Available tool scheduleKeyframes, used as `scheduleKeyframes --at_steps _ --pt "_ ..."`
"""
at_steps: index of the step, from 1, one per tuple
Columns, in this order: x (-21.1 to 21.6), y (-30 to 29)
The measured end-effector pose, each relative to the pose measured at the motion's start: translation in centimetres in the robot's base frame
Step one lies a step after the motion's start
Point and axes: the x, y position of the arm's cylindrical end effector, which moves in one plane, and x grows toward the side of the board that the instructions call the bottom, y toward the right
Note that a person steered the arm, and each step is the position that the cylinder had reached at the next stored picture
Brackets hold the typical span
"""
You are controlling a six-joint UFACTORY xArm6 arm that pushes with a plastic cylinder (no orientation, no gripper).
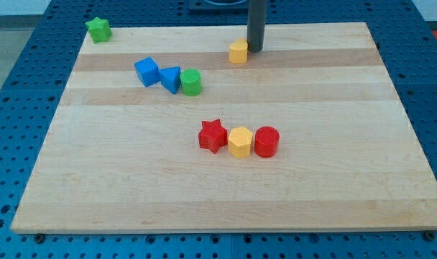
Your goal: Push the yellow heart to the top center of the board
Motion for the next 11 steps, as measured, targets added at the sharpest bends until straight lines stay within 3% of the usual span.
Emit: scheduleKeyframes --at_steps 2,3,5,11 --pt "3.9 1.3" --pt "5.1 -1.5" --pt "0.0 -5.4" --pt "-0.7 -7.2"
